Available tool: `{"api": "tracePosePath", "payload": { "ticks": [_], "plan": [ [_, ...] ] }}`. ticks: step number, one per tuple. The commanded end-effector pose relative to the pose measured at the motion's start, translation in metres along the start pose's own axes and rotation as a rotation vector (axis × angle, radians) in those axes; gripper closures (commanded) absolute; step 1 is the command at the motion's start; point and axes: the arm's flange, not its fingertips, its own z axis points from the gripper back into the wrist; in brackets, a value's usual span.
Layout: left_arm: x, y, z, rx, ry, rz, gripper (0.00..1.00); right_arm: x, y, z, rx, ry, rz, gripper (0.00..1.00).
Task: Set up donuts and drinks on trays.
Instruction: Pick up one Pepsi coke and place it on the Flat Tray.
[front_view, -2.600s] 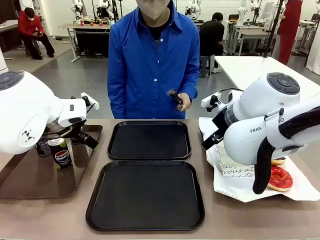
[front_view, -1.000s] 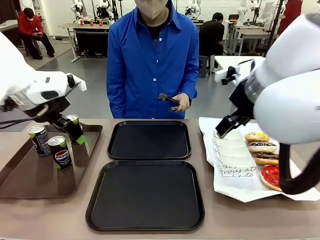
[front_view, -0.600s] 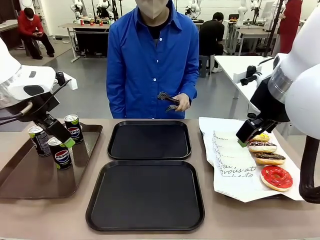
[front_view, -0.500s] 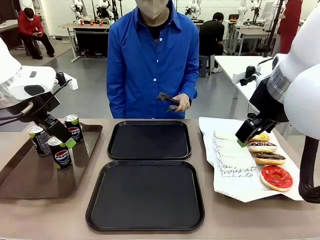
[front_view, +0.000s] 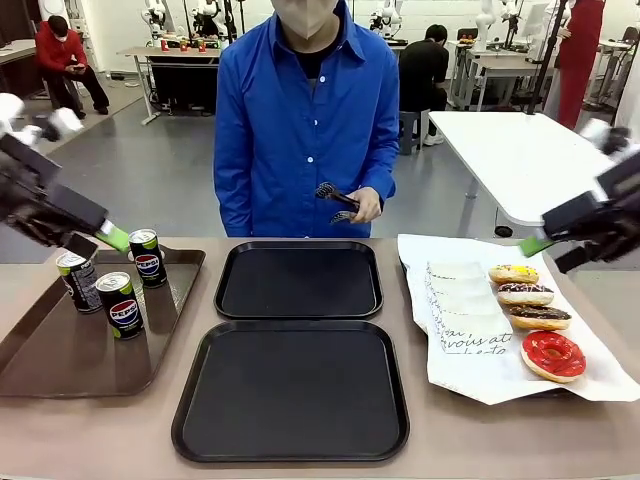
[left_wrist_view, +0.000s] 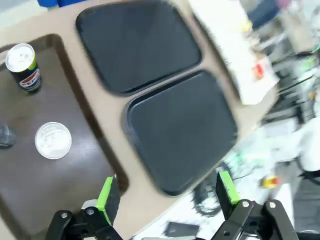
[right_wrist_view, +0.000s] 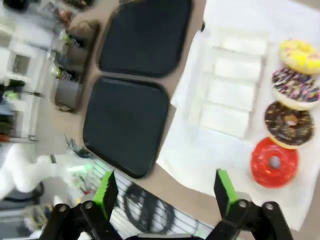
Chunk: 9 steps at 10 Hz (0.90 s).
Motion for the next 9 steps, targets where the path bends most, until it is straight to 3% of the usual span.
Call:
{"api": "tracePosePath", "payload": {
  "ticks": [1, 3, 5, 7, 9],
  "plan": [
    [-0.016, 0.028, 0.03, -0.217, -0.093, 0.171, 0.0, -0.042, -0.051, -0.009, 0.515, -0.219, -0.35, 0.0],
    [-0.035, 0.074, 0.062, -0.295, -0.12, 0.289, 0.0, -0.069, -0.094, 0.011, 0.641, -0.325, -0.447, 0.0],
    [-0.061, 0.115, 0.075, -0.331, -0.107, 0.381, 0.0, -0.096, -0.124, 0.029, 0.687, -0.393, -0.502, 0.0],
    [-0.087, 0.147, 0.095, -0.347, -0.178, 0.468, 0.0, -0.122, -0.127, 0.055, 0.618, -0.328, -0.5, 0.0],
    [-0.1, 0.155, 0.111, -0.324, -0.204, 0.498, 0.0, -0.137, -0.117, 0.072, 0.474, -0.156, -0.444, 0.0]
  ]
}}
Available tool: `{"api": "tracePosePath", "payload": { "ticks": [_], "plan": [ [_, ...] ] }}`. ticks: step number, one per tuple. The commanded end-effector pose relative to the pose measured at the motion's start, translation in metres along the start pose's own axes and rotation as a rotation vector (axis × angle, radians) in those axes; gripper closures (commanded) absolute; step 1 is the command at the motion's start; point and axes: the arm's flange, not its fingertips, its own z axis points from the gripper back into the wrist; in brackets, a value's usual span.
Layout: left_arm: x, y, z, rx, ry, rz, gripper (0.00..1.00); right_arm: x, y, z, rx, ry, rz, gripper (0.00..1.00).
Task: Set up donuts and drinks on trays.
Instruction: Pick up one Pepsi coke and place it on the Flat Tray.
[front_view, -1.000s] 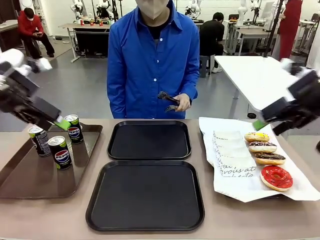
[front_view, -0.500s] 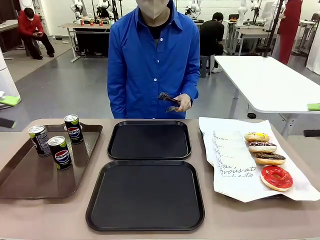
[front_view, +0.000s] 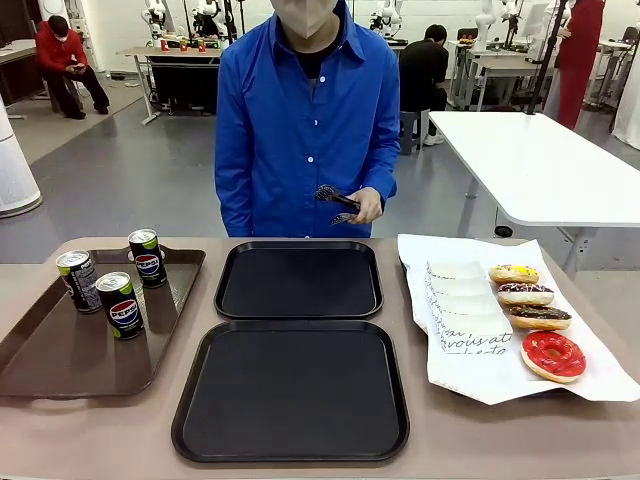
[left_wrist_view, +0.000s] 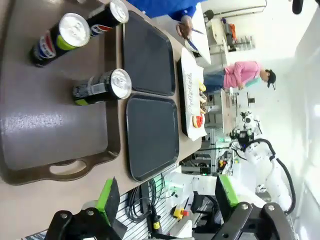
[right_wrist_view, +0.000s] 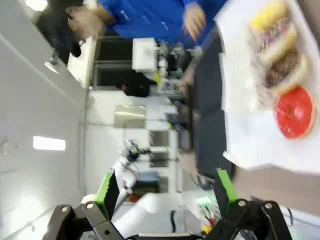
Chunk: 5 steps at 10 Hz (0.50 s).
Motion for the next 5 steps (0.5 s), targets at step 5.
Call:
{"api": "tracePosePath", "payload": {
  "ticks": [5],
  "plan": [
    [0.002, -0.017, 0.011, 0.057, 0.015, -0.025, 0.0, -0.033, 0.027, 0.005, -0.304, 0.104, 0.02, 0.0]
  ]
}}
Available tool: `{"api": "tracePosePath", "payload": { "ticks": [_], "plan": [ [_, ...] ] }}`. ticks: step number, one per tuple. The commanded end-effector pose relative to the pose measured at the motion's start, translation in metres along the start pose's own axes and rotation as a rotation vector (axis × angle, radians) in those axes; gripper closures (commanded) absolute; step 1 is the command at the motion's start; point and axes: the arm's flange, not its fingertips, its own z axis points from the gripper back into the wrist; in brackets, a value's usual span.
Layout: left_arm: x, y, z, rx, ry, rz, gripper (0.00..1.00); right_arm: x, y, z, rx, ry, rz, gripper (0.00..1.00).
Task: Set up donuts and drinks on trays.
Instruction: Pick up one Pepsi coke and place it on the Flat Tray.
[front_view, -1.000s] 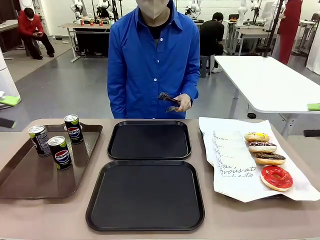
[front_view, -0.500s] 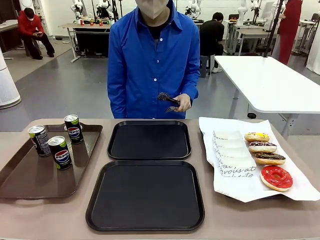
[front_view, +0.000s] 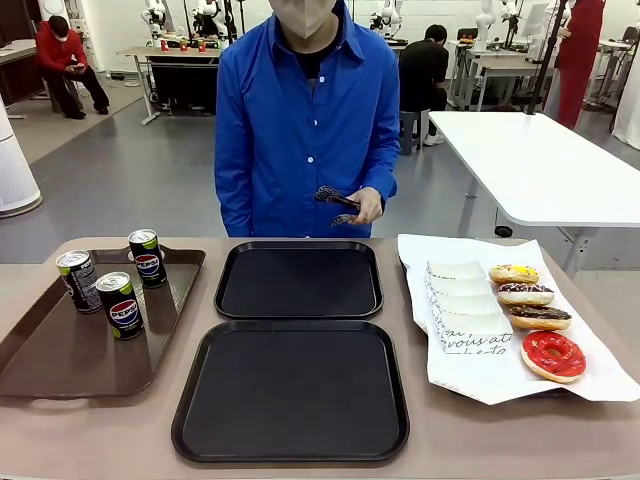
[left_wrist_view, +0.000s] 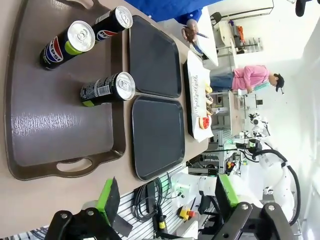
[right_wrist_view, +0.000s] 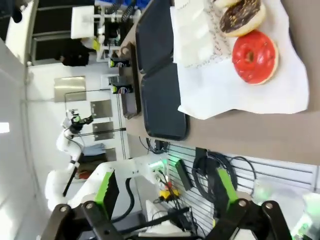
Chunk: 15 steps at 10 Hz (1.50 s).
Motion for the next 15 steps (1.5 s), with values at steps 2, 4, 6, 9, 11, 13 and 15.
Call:
{"api": "tracePosePath", "payload": {
  "ticks": [2, 4, 6, 9, 11, 13, 15],
  "plan": [
    [-0.001, 0.003, 0.002, -0.01, -0.008, 0.005, 0.0, 0.004, -0.018, 0.007, -0.044, -0.141, -0.071, 0.0],
    [-0.001, 0.003, 0.002, -0.01, -0.008, 0.005, 0.0, 0.006, -0.022, 0.006, -0.057, -0.153, -0.085, 0.0],
    [-0.001, 0.003, 0.002, -0.01, -0.008, 0.005, 0.0, 0.008, -0.02, 0.006, -0.091, -0.176, -0.091, 0.0],
    [-0.001, 0.003, 0.002, -0.01, -0.008, 0.005, 0.0, 0.012, -0.022, 0.022, -0.081, -0.163, -0.072, 0.0],
    [-0.001, 0.003, 0.002, -0.01, -0.008, 0.005, 0.0, 0.012, -0.022, 0.022, -0.081, -0.163, -0.072, 0.0],
    [-0.001, 0.003, 0.002, -0.01, -0.008, 0.005, 0.0, 0.012, -0.022, 0.022, -0.081, -0.163, -0.072, 0.0],
    [-0.001, 0.003, 0.002, -0.01, -0.008, 0.005, 0.0, 0.012, -0.022, 0.022, -0.081, -0.163, -0.072, 0.0]
  ]
}}
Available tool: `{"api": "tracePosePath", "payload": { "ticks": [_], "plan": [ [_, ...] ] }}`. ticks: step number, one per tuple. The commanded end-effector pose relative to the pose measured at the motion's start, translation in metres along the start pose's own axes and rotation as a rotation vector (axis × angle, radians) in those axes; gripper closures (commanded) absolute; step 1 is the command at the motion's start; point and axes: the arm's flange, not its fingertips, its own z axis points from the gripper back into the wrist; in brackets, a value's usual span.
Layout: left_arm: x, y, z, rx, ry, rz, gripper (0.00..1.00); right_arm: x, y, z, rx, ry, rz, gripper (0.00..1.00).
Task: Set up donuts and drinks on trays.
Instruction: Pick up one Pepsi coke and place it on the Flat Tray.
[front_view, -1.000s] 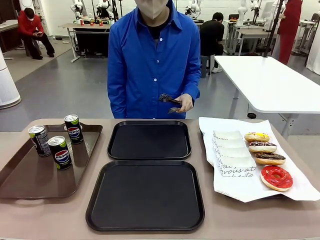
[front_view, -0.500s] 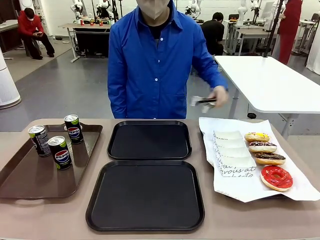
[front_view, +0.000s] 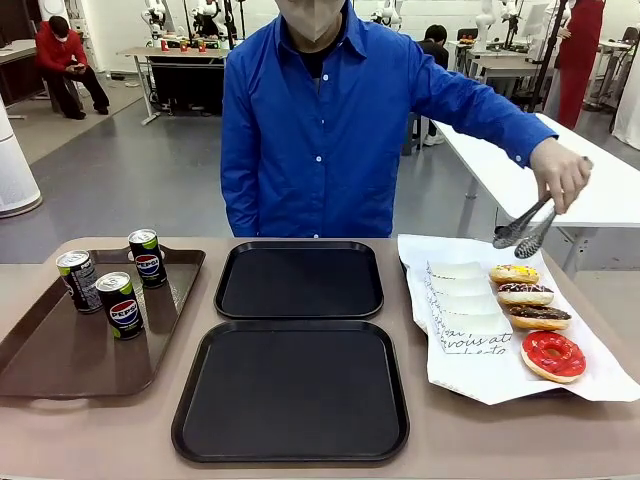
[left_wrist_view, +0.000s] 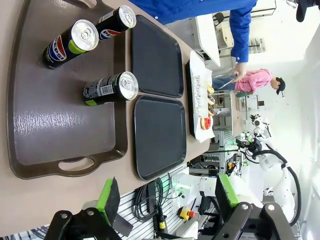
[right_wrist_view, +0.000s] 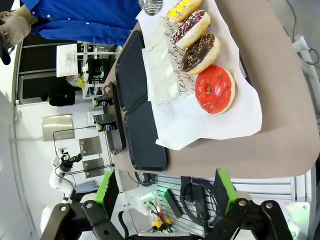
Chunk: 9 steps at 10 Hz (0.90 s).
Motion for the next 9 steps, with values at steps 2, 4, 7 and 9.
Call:
{"api": "tracePosePath", "payload": {
  "ticks": [2, 4, 7, 9],
  "plan": [
    [-0.0007, 0.0001, 0.0011, -0.016, -0.004, -0.005, 0.0, -0.0014, -0.0002, -0.0004, 0.007, 0.008, 0.0, 0.0],
    [-0.0007, 0.0001, 0.0011, -0.016, -0.004, -0.005, 0.0, -0.0014, -0.0002, -0.0004, 0.007, 0.008, 0.0, 0.0],
    [-0.0007, 0.0001, 0.0011, -0.016, -0.004, -0.005, 0.0, -0.0014, -0.0002, -0.0004, 0.007, 0.008, 0.0, 0.0],
    [-0.0007, 0.0001, 0.0011, -0.016, -0.004, -0.005, 0.0, -0.0014, -0.0002, -0.0004, 0.007, 0.008, 0.0, 0.0]
  ]
}}
